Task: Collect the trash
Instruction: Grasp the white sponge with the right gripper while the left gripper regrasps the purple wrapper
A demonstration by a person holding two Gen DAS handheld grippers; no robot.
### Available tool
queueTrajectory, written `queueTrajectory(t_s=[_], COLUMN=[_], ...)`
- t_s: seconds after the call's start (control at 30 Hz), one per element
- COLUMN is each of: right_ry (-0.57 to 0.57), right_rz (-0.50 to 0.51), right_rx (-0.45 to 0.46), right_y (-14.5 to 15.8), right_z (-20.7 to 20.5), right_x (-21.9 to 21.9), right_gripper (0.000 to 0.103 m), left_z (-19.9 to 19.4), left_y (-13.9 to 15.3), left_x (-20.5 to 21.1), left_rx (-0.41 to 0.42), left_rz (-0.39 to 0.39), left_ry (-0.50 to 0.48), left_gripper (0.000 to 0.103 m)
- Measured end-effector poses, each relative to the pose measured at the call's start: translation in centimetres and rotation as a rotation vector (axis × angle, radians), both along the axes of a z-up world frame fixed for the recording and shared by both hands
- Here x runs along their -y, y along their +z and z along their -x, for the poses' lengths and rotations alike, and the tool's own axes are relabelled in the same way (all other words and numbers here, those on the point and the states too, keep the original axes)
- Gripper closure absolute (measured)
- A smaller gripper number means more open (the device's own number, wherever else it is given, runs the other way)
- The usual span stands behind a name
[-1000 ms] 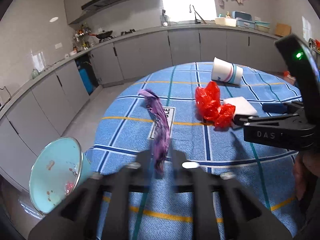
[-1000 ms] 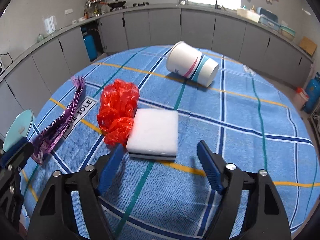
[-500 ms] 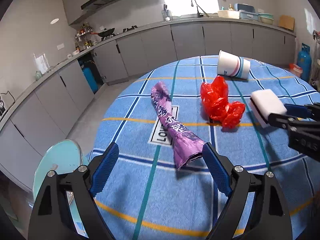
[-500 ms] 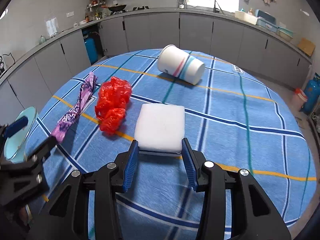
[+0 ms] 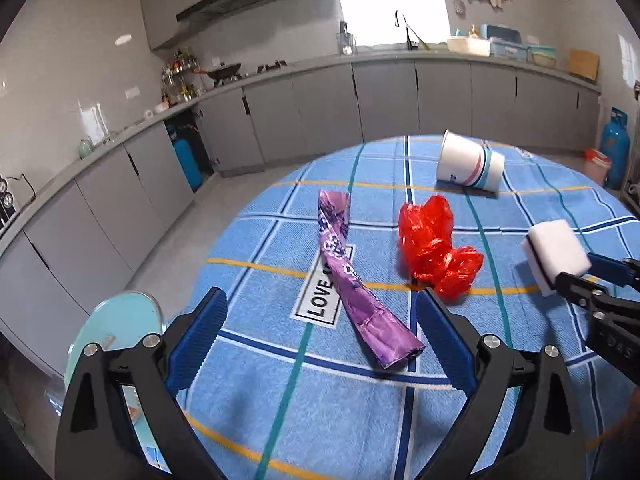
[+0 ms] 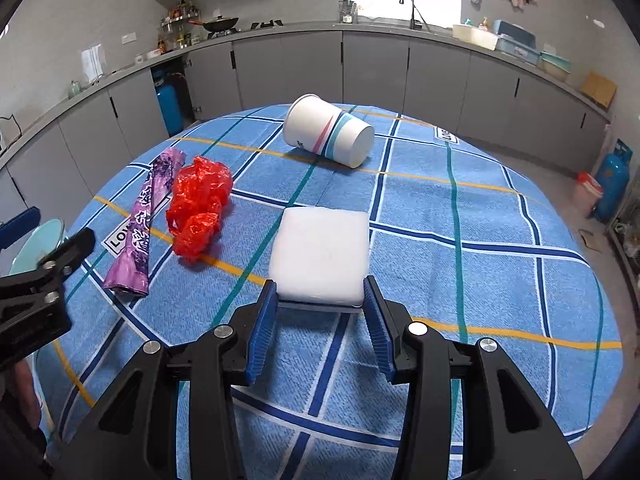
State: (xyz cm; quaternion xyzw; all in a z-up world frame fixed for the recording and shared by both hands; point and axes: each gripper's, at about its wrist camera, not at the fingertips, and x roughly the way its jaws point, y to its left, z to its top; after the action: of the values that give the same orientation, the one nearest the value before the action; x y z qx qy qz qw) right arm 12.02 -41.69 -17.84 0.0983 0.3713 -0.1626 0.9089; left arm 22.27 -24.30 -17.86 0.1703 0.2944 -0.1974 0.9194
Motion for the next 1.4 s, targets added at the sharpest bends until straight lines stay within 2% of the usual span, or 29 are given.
queueTrajectory(t_s=[0.13,0.17,0.2,0.23,0.27,0.3,0.33,0.37,0.43,0.47,0.9,1.0,1.03,1.07,1.1,1.13,1.33,1.4], right_ry=[-0.008,-0.010,-0.011,-0.013,-0.013,-0.011,-0.010,-0.008,-0.004,0.000,0.032,0.036,0.037,0.038,0.036,0.033,0.010,0.009], right_rz=[-0.004,-0.004,-0.005,-0.009,-0.010,-0.008,-0.008,-0.008,-0.007,-0.007,0.024,0.030,0.030,0.031,0.035,0.035,0.024,0.016], right_rx=[-0.008,-0.007,-0.006,-0.004,-0.001,0.003,0.005,0.008,0.013,0.016,0.076,0.075,0.075,0.075,0.076,0.076,0.064,0.066], right_y=[-0.2,-0.3,-0.2,-0.3,-0.2,-0.2,-0.1,-0.1,0.0,0.0,1.9,1.9,2.0,2.0,2.0,2.0,1.4,1.3], right_z=[0.1,0.1,0.2,0.2,0.3,0.3,0.3,0.4,0.5,0.5,0.7,0.6,0.6,0.6,0.6,0.7,0.5,0.5], right_x=[0.4,0.5,0.6,0.7,0.7,0.6,0.6,0.5,0.3,0.1,-1.9,-2.3,-2.3,-2.3,-2.3,-2.2,-0.8,-0.5], right_gripper=[0.060,0.060,0.060,0.060,0.060,0.060,0.060,0.060,0.060,0.060,0.060,0.060,0.060,0.060,0.060,0.060,0.060,0.060], left_z=[-1.2,-1.3,-1.4,-1.5,-1.6,-1.7,-1.8,-1.7,-1.5,-1.4,0.4,0.1,-0.1,-0.2,-0.3,-0.6,-2.0,-2.5], left_y=[-2.1,-2.3,-2.4,-2.5,-2.8,-3.3,-3.5,-3.6,-3.5,-3.4,0.1,0.6,0.6,0.7,0.7,0.6,-1.8,-3.1], left_x=[1.3,1.4,1.5,1.6,1.9,2.1,2.1,2.1,1.8,1.5,-2.9,-2.7,-2.3,-2.1,-1.9,-1.4,1.2,1.9], left_rx=[-0.076,-0.084,-0.089,-0.101,-0.116,-0.143,-0.162,-0.167,-0.161,-0.159,-0.074,-0.074,-0.073,-0.060,-0.047,-0.047,-0.138,-0.188], left_rz=[-0.052,-0.057,-0.063,-0.070,-0.078,-0.088,-0.089,-0.085,-0.079,-0.074,0.027,0.043,0.038,0.037,0.036,0.033,-0.014,-0.046], left_ry=[0.002,-0.002,-0.009,-0.019,-0.030,-0.049,-0.059,-0.067,-0.071,-0.071,-0.052,-0.042,-0.042,-0.036,-0.027,-0.026,-0.051,-0.058], left_gripper=[0.013,0.022,0.025,0.033,0.051,0.064,0.083,0.090,0.093,0.103,0.103,0.099,0.082,0.053,0.041,0.035,0.038,0.053])
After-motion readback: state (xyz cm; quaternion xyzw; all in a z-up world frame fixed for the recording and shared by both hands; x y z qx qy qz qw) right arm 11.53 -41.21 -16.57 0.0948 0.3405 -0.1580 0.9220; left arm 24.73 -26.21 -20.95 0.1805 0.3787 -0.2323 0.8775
